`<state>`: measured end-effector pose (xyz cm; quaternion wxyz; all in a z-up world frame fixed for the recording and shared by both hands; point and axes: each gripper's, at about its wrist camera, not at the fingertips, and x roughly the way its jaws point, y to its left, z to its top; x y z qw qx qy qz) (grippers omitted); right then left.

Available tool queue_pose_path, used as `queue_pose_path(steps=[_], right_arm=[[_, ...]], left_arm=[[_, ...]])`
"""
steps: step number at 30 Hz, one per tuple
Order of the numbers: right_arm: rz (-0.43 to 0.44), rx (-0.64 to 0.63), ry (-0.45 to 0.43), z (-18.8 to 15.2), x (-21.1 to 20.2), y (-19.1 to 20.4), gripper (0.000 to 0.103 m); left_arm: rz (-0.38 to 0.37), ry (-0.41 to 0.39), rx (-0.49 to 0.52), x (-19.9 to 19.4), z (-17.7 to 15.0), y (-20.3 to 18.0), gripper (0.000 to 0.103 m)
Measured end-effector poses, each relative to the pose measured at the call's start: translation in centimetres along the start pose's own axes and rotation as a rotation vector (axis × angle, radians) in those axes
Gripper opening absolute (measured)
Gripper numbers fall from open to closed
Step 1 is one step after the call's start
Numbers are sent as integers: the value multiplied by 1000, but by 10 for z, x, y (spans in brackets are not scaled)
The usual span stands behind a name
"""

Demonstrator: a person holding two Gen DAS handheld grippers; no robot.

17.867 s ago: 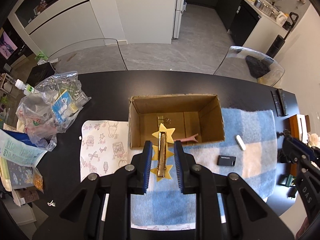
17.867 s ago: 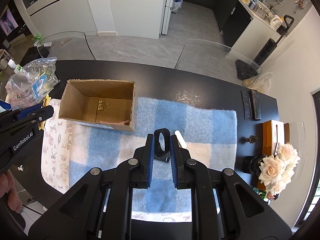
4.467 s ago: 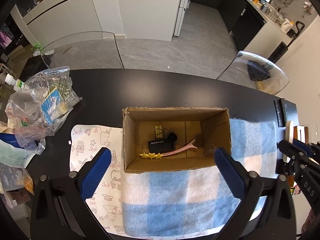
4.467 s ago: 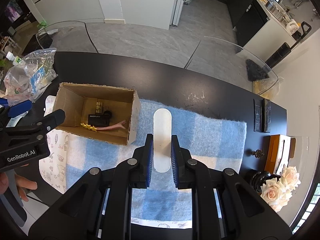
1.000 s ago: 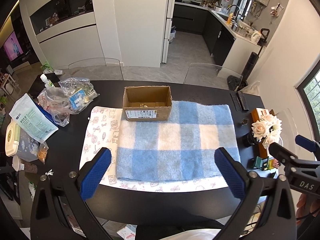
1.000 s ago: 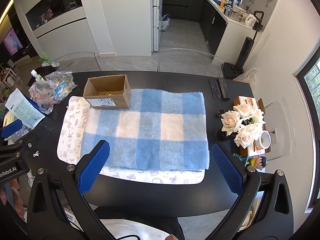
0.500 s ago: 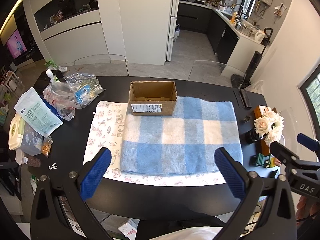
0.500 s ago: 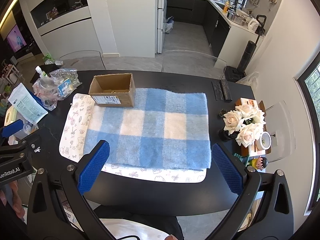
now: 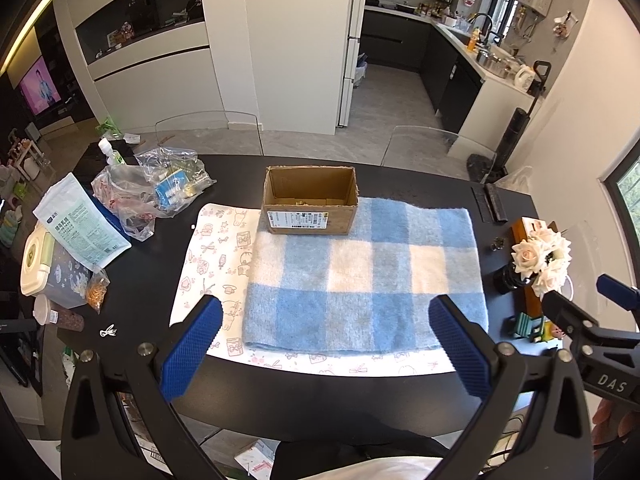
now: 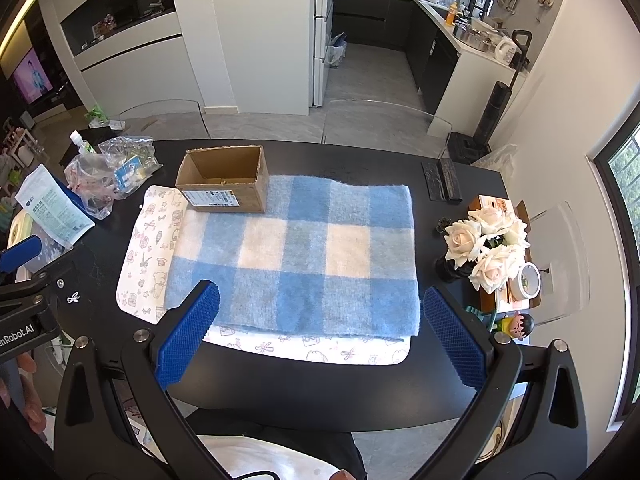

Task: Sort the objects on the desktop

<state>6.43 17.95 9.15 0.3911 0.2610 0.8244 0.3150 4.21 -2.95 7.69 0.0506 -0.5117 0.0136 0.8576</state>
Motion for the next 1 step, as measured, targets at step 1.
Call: queue_pose_path(steps=[1], right_arm=[[-1, 1, 1, 0, 1, -1, 103]], left_arm=[[1, -1, 0, 0, 0, -1, 103]])
